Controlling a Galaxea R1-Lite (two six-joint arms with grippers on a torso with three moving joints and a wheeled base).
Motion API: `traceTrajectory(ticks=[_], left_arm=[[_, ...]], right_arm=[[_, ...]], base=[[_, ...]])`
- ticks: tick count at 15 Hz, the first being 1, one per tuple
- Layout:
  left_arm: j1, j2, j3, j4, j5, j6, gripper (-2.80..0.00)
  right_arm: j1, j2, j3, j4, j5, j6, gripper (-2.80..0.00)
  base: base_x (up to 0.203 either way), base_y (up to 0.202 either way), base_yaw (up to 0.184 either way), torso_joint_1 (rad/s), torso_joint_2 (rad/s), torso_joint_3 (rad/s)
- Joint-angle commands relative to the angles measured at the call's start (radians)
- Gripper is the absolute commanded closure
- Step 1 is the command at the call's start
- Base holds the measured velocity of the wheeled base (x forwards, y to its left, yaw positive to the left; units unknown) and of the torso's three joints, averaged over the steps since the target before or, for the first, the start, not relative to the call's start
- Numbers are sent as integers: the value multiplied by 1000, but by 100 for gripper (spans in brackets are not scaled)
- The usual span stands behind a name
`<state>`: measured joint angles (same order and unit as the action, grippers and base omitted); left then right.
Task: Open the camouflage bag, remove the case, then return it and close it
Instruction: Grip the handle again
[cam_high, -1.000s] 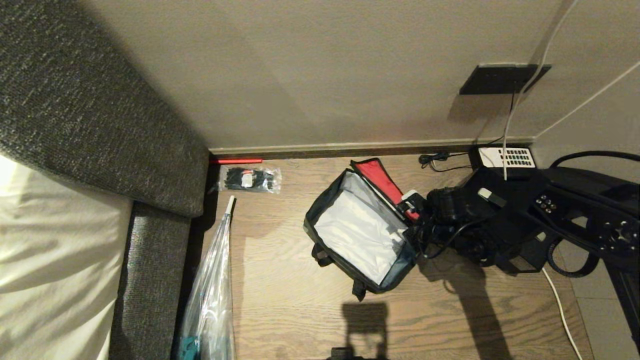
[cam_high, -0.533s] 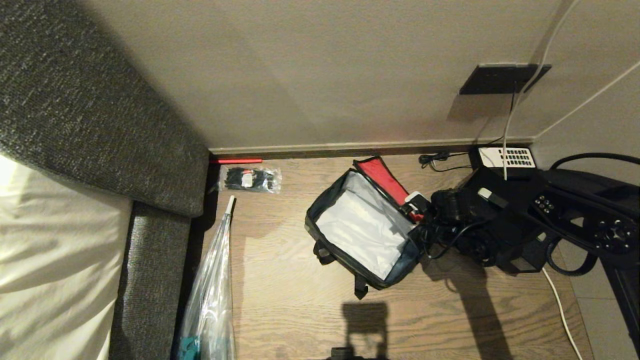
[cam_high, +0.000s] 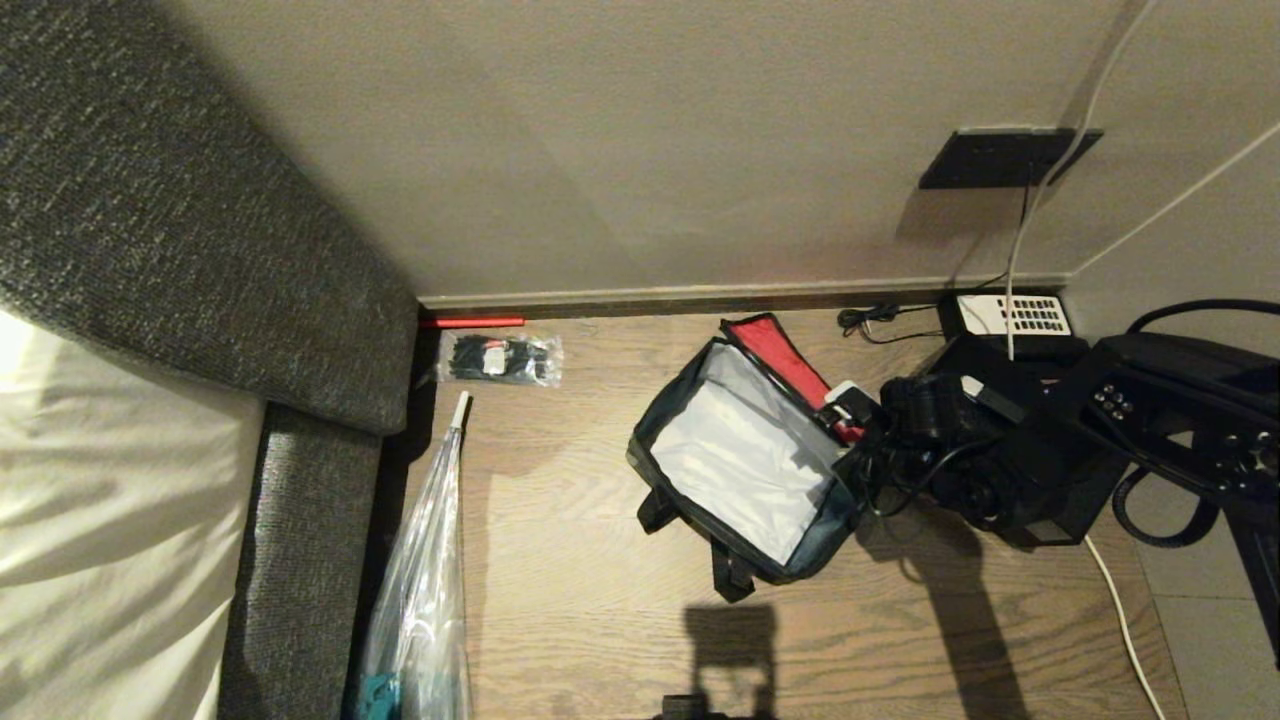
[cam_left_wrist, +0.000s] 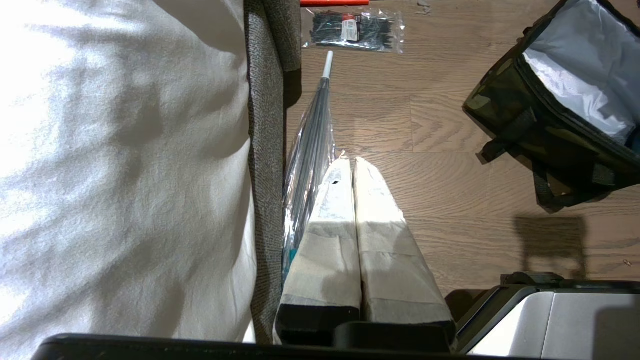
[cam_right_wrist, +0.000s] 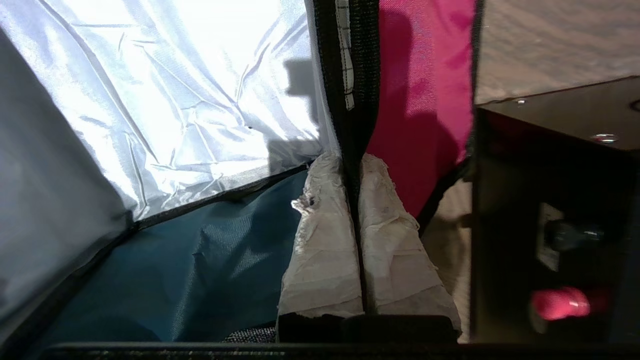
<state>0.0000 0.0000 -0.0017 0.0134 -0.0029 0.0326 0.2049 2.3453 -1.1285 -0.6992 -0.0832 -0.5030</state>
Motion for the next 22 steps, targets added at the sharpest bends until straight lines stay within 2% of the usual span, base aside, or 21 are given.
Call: traceTrajectory(ticks=[1,9,10,15,20,21,22], left_arm=[[0,0,0,0,0,0,0],[0,0,0,0,0,0,0],[0,0,0,0,0,0,0],[0,0,0,0,0,0,0],[0,0,0,0,0,0,0],[2,0,0,0,0,0,0],[2,0,0,0,0,0,0]], right_arm=[[-9,-18,5,-6,0,-10,0],[-3,-67,75,6,6,-24,0],[-1,-76,83,10,10,-51,-280],[6,-87,125,9,1,-69,-280],[-40,-302,243,4,-7,-213,-280],[-52,-351,298,4,-32,-224,-280],[-67,-375,359,0,-94,-234,-280]], base=[[0,0,0,0,0,0],[0,0,0,0,0,0],[0,0,0,0,0,0],[0,0,0,0,0,0],[0,0,0,0,0,0],[0,0,0,0,0,0],[0,0,0,0,0,0]])
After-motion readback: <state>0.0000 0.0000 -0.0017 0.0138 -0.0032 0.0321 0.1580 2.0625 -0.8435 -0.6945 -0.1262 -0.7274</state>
